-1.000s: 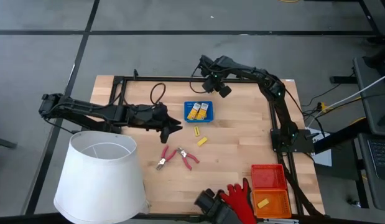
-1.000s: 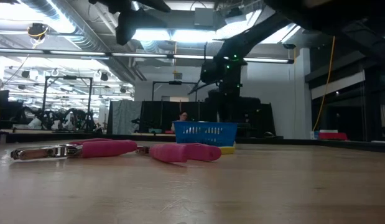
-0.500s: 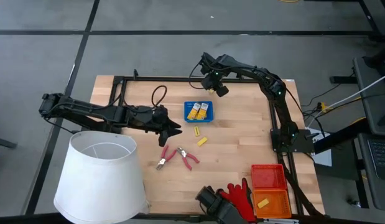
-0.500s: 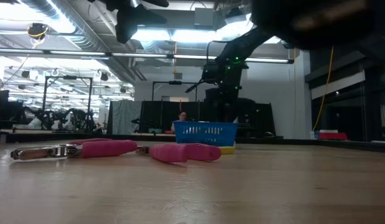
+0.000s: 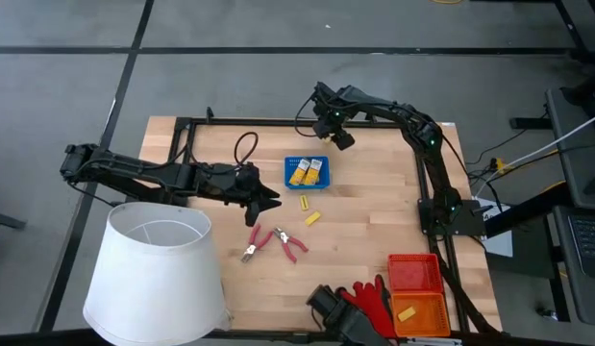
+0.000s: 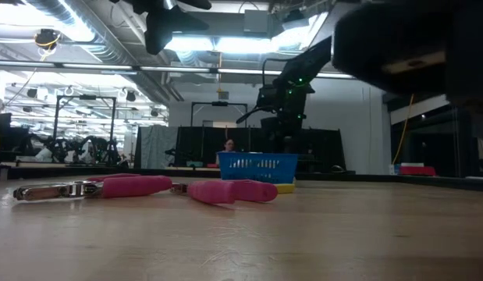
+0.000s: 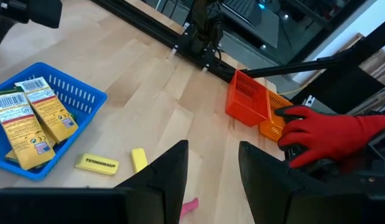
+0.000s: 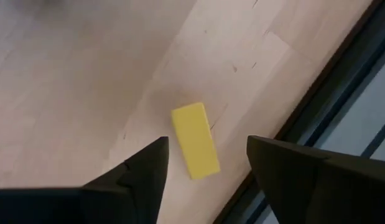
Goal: Pick & Place School Supplies
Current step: Put the yellow eraser into the orange bin
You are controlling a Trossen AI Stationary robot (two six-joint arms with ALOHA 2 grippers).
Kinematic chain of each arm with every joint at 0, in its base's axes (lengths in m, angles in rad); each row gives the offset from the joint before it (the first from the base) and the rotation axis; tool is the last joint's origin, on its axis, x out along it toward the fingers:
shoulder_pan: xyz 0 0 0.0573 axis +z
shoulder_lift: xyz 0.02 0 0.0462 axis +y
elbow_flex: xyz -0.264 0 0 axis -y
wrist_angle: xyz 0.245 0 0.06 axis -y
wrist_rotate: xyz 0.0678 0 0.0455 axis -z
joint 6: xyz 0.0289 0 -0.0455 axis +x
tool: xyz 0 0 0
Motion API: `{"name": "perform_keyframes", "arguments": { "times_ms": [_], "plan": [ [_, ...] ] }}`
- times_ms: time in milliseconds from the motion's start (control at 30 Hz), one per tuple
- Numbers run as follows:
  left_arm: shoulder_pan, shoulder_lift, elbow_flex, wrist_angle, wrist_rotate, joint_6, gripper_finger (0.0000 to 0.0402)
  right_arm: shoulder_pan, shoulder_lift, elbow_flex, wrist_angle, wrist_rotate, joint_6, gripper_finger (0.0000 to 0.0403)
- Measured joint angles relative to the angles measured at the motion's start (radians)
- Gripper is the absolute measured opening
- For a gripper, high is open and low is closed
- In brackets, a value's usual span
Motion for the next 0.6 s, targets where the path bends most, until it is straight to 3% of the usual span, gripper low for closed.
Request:
{"name": "perform_keyframes", "arguments": {
  "times_ms": [600],
  "plan": [
    [0.0,0.0,0.0,-0.002,0.0,-0.025,0.0139,-0.011,-0.004,-0.109,0.082,-0.01,-0.068,0.0214]
  ]
}}
